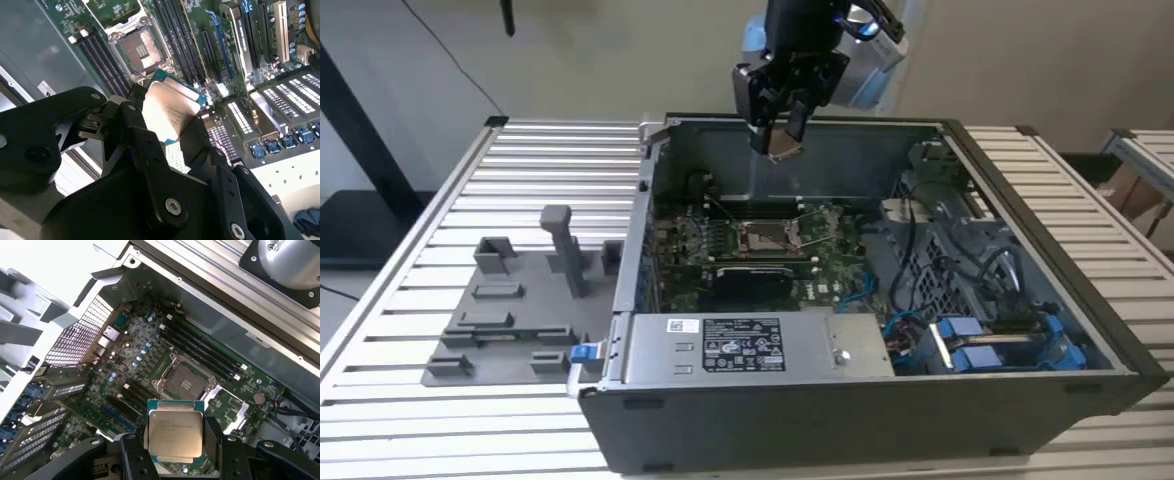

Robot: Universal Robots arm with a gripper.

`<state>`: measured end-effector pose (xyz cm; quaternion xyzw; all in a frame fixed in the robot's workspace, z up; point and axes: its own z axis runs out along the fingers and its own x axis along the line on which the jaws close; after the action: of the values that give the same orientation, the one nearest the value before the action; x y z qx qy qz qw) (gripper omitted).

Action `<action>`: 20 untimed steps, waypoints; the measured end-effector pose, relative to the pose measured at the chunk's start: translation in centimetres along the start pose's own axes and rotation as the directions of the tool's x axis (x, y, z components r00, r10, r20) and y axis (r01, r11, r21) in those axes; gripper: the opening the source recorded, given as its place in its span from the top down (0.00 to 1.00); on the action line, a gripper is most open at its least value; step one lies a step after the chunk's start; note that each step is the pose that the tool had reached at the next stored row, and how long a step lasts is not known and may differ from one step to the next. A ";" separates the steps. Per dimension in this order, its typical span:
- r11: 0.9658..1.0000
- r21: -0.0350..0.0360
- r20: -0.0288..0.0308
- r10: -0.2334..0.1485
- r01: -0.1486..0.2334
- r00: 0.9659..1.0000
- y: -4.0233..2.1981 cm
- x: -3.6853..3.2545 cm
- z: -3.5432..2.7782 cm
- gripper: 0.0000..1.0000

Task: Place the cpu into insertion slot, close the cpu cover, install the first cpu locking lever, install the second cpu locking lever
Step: 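Place the cpu into insertion slot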

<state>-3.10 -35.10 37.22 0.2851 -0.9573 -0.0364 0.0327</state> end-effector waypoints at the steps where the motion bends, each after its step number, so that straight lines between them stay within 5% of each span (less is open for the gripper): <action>1: 1.000 0.000 0.000 -0.005 0.005 1.000 0.00 0.00 0.00 0.45; 20: 0.999 0.001 -0.003 -0.038 0.038 0.999 0.00 -0.01 0.01 0.45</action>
<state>-3.10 -35.10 37.21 0.3031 -0.9517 -0.0359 0.0334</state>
